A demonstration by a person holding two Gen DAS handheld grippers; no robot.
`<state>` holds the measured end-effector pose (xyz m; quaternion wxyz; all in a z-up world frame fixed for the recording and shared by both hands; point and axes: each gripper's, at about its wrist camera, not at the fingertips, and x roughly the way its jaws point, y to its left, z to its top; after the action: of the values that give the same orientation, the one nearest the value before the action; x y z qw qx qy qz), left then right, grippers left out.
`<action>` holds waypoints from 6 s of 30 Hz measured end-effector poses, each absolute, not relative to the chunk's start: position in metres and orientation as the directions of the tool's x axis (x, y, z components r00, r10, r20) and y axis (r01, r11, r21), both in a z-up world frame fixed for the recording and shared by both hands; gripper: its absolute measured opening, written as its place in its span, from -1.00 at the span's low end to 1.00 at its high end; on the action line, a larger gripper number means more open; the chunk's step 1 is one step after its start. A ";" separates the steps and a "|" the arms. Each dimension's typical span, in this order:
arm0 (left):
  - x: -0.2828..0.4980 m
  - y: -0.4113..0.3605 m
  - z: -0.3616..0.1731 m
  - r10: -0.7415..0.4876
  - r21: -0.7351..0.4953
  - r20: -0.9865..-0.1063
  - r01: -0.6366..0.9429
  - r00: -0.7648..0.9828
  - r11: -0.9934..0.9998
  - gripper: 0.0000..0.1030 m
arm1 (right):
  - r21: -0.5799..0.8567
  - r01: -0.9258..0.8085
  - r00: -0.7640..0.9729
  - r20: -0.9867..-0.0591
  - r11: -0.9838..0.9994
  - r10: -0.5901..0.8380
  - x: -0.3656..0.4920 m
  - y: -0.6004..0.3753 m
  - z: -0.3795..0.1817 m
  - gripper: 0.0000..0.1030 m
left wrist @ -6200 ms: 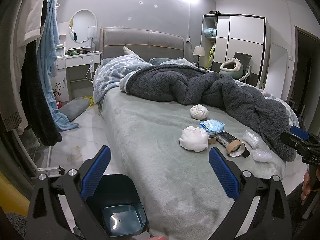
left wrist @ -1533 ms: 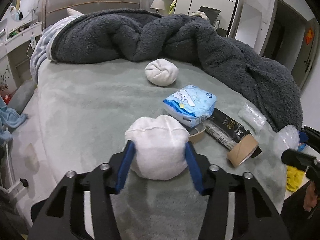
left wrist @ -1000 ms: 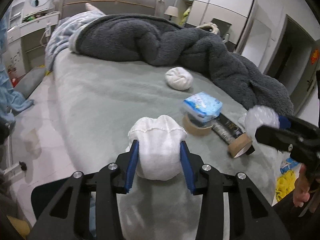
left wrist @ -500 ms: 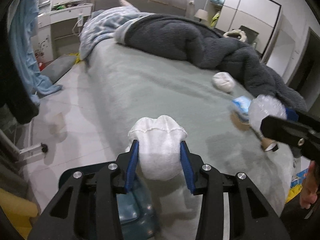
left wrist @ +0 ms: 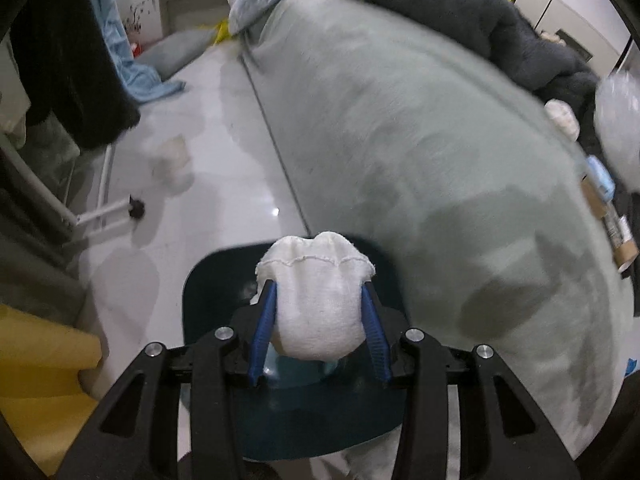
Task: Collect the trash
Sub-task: 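Carry the tissue ball over the teal bin and open the left gripper, then move the left gripper back toward the items on the bed, then grasp the brown tape roll core with the left gripper, then carry the tape core over the bin and release it with the left gripper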
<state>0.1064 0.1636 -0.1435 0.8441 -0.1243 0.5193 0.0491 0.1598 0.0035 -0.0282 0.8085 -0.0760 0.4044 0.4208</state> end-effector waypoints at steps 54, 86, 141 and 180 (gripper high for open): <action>0.051 0.221 -0.028 0.026 -0.165 -0.676 -0.185 0.737 0.969 0.66 | 0.126 -0.790 0.161 -0.902 0.600 0.401 0.143 0.090 -0.140 0.64; 0.095 0.069 0.015 -0.082 -0.104 -0.496 0.035 0.864 0.994 0.87 | -0.006 -0.670 0.518 -0.719 0.742 0.463 0.170 -0.090 -0.035 0.72; 0.154 -0.132 -0.069 -0.420 -0.156 -0.690 0.446 0.590 0.881 0.09 | 0.093 -0.475 0.576 -0.718 0.875 0.389 0.243 -0.333 -0.056 0.29; 0.165 -0.101 -0.064 -0.373 -0.179 -0.690 0.353 0.620 0.918 -0.88 | 0.134 -0.484 0.548 -0.724 0.865 0.419 0.247 -0.301 -0.042 -0.35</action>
<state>0.1650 -0.1014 -0.0636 0.8999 -0.0131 0.3866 -0.2015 0.2468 -0.3010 -0.0423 0.8788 -0.0407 0.4002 0.2569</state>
